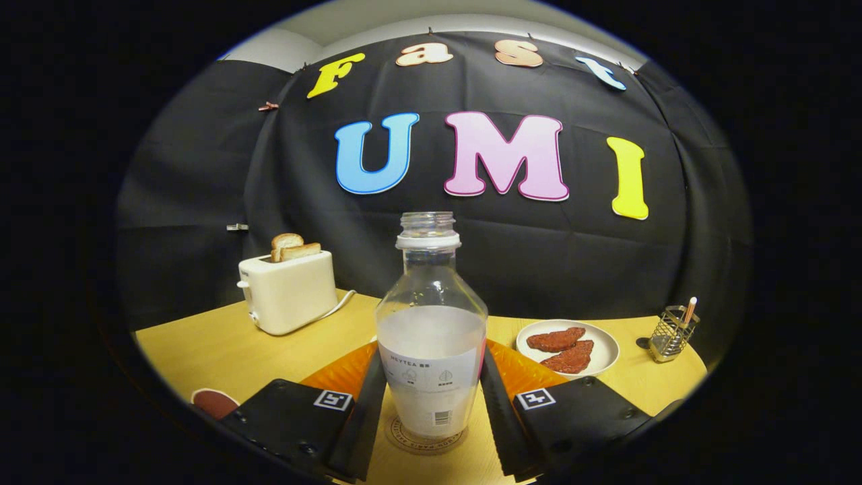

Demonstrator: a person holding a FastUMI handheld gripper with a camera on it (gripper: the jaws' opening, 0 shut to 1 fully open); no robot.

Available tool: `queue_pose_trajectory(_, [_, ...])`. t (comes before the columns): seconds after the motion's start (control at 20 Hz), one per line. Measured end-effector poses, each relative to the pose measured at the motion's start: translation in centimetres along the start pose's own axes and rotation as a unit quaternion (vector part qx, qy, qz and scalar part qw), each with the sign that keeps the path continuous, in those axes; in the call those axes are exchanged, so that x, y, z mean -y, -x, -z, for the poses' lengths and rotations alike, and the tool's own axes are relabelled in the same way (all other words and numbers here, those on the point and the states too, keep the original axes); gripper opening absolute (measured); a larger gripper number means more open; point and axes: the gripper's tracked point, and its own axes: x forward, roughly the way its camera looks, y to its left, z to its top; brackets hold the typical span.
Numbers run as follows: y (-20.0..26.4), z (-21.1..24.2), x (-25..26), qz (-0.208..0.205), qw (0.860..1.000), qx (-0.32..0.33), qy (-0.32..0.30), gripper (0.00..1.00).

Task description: Take the bottle from table, then pour the juice into the cup, finally place the bottle on the coaster

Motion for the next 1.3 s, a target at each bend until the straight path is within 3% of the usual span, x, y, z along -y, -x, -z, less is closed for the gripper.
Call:
queue_pose_trajectory(0.35, [-1.2, 3.7, 0.2, 0.005, 1.0, -0.024, -0.02, 0.74])
queue_pose_trajectory(0.85, [-1.5, 4.5, 0.0, 0.011, 0.999, -0.021, -0.032, 0.75])
queue_pose_trajectory(1.05, [-1.1, 4.6, -0.8, -0.008, 0.998, -0.029, -0.063, 0.81])
queue_pose_trajectory(1.1, [-1.1, 4.6, -0.6, -0.005, 0.998, -0.028, -0.059, 0.95])
queue_pose_trajectory(1.15, [-1.0, 4.7, -0.4, -0.003, 0.998, -0.028, -0.052, 0.99])
queue_pose_trajectory(1.3, [-0.6, 4.5, -0.3, 0.0, 0.998, -0.033, -0.045, 0.99])
